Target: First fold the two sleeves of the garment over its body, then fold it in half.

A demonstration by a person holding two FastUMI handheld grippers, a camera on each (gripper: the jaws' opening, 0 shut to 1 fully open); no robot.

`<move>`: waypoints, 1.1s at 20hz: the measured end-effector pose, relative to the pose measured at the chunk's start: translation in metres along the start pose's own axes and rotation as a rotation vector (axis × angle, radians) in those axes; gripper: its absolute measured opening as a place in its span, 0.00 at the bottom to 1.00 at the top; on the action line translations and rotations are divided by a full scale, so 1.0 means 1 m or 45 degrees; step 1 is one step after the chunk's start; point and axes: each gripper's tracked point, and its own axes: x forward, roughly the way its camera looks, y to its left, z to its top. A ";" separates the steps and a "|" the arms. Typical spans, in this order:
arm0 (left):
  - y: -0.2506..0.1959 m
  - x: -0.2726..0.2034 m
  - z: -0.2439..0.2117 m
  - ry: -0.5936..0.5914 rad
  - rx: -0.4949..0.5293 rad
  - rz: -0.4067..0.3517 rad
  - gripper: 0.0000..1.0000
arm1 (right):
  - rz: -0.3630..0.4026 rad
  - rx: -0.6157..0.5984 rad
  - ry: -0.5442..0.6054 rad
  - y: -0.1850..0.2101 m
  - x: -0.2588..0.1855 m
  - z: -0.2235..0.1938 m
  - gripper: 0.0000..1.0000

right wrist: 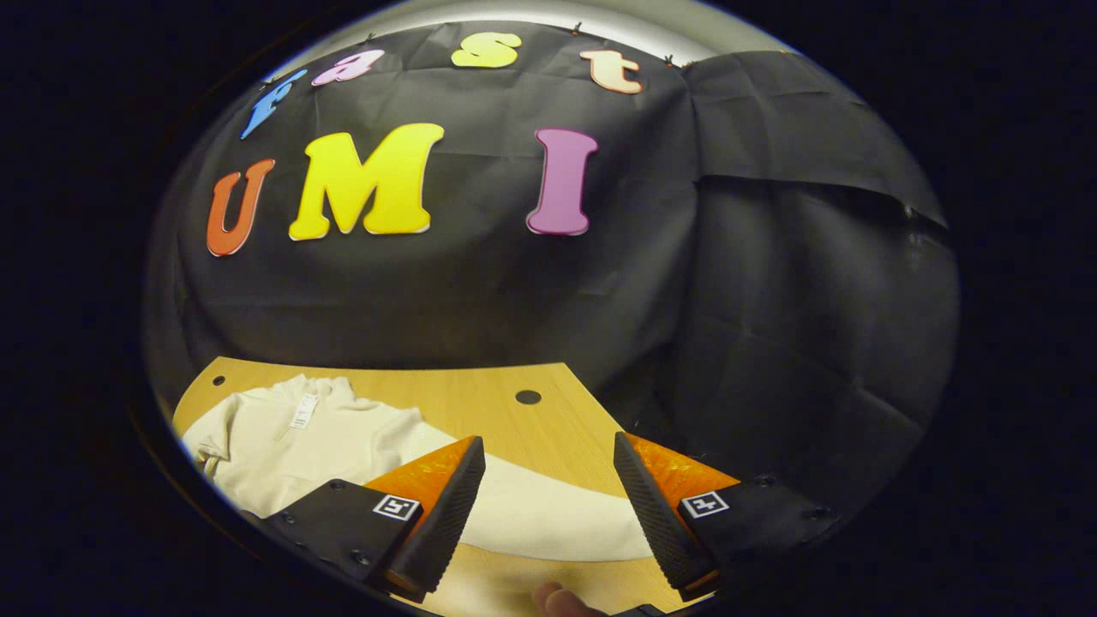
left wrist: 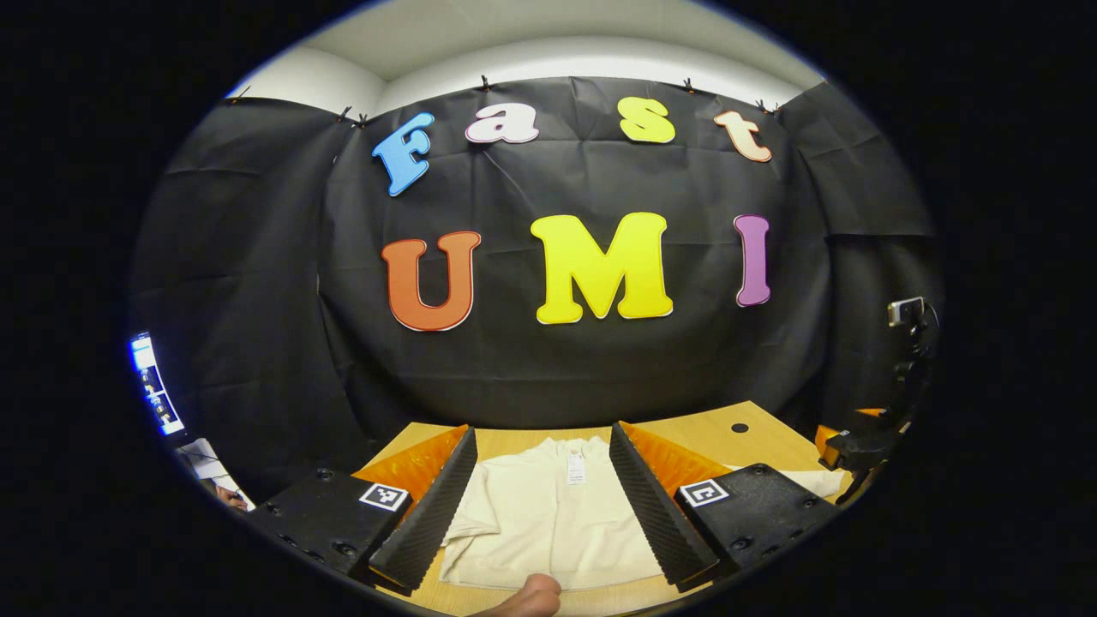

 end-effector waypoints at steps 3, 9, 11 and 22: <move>-0.003 -0.002 0.000 0.003 0.017 0.041 0.99 | -0.052 0.031 0.133 -0.035 0.025 -0.038 0.94; -0.017 -0.008 0.001 0.021 0.039 0.123 0.99 | -0.136 0.124 0.444 -0.085 0.069 -0.114 0.94; -0.024 -0.010 0.003 0.013 0.028 0.145 0.99 | -0.162 0.159 0.533 -0.096 0.078 -0.135 0.94; -0.035 -0.005 0.007 -0.010 -0.016 0.144 0.99 | -0.278 0.323 0.990 -0.121 0.095 -0.197 0.93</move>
